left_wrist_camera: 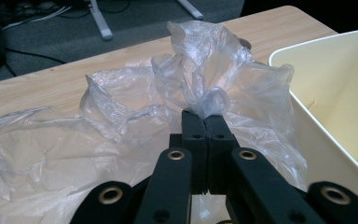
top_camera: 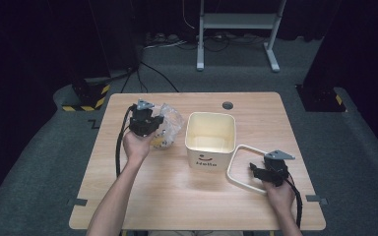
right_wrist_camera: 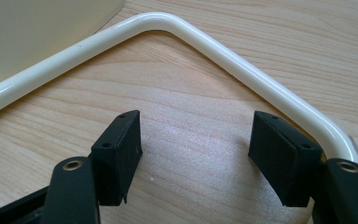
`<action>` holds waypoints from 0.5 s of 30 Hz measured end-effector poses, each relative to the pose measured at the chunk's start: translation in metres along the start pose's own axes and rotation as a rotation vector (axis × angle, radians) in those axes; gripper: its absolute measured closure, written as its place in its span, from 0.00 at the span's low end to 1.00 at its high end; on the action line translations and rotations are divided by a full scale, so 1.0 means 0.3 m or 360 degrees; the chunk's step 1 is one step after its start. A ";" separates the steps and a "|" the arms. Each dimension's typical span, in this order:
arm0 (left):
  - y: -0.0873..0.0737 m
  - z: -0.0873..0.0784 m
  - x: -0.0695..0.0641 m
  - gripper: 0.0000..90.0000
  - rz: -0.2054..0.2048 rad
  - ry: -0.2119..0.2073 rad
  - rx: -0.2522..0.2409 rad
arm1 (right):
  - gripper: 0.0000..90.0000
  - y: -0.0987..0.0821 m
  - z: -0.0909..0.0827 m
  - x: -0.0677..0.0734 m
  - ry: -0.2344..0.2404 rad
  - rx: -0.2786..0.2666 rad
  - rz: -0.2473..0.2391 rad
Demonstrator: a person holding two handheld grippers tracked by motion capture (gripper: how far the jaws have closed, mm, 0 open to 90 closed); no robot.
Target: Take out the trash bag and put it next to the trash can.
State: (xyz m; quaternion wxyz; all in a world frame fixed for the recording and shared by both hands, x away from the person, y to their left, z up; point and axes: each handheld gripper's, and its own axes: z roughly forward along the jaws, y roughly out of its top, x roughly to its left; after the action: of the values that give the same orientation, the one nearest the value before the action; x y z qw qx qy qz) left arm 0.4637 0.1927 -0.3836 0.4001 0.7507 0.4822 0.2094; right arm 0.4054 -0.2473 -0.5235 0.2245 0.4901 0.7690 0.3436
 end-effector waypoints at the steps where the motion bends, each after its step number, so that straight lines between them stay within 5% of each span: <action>1: -0.003 0.004 0.000 0.99 0.0001 -0.0003 0.0007 | 0.38 0.000 0.000 0.000 0.0000 0.0000 0.0000; 15: -0.028 0.024 0.006 0.94 -0.0008 0.0004 0.0044 | 0.38 0.000 0.000 0.000 -0.0001 0.0000 0.0001</action>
State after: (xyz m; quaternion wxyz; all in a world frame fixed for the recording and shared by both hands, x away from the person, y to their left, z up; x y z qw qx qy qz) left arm 0.4647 0.1933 -0.3947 0.3896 0.7548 0.4874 0.2025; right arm 0.4054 -0.2473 -0.5235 0.2245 0.4904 0.7688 0.3436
